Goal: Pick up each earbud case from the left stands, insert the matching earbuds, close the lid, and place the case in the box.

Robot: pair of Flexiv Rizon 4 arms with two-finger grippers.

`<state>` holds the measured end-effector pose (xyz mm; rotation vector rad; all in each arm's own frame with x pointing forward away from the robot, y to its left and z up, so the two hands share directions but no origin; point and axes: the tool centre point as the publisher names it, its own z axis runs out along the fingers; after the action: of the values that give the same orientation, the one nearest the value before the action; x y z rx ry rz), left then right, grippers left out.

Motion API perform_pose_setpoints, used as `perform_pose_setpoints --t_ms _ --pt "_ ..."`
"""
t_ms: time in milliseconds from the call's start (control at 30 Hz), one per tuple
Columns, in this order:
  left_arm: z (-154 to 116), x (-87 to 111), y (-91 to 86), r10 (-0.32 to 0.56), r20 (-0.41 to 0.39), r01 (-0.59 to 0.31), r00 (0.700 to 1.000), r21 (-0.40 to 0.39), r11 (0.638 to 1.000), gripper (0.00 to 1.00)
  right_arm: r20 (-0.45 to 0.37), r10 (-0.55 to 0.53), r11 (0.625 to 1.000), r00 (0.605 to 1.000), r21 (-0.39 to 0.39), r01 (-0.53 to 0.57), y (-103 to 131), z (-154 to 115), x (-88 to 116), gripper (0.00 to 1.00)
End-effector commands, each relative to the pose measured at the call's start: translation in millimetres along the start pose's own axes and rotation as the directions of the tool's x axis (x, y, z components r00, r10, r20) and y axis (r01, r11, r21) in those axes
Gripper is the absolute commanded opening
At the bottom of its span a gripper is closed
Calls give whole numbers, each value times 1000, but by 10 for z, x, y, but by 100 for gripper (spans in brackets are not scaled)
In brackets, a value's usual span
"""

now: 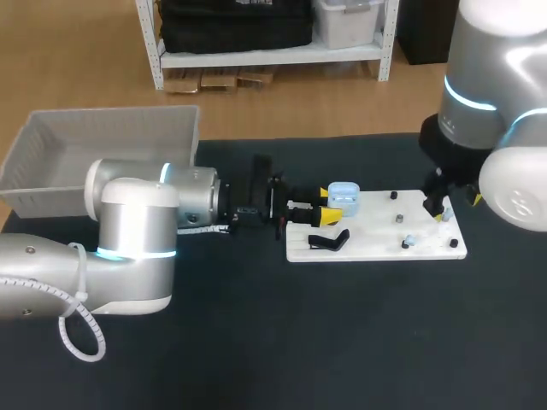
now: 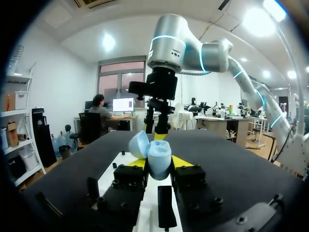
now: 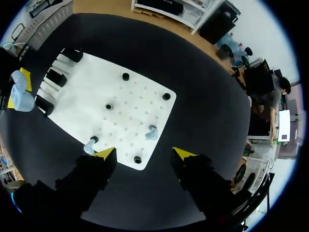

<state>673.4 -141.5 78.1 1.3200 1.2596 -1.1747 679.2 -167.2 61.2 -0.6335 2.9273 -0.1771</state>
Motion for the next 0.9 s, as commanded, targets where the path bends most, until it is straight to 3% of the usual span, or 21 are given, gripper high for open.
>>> perform_pose_setpoints --t_ms 33,300,900 --pt "2 6 10 0 0 0 1000 2 1000 0 -18 4 1000 1000 -11 -4 -39 106 -70 73" --pt "2 6 10 0 0 0 1000 2 1000 0 -14 16 1000 1000 -22 -16 -88 194 -105 51" --pt "2 6 10 0 0 0 1000 2 1000 0 7 39 999 999 -36 -39 -129 345 -135 41"
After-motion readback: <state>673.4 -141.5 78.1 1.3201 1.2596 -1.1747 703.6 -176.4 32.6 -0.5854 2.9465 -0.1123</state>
